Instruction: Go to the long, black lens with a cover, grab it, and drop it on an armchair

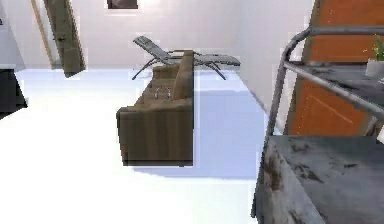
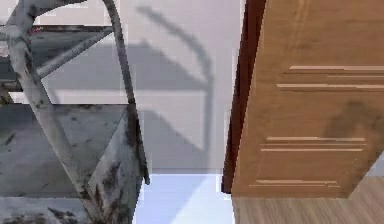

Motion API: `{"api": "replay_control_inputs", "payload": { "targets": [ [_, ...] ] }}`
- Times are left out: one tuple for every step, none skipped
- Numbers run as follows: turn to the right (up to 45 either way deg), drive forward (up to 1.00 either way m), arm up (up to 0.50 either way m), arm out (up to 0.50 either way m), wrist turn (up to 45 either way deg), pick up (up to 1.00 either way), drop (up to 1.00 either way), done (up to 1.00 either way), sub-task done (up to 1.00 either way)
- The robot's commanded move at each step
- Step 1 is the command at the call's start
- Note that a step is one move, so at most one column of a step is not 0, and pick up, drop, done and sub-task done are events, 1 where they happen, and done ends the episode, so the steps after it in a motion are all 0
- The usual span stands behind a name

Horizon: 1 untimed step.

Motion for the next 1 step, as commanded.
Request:
{"api": "replay_control_inputs", "payload": {
  "targets": [
    [-45.0, 0.00, 0.00, 0.00, 0.0, 0.00, 0.00, 0.00, 0.00]
  ]
}}
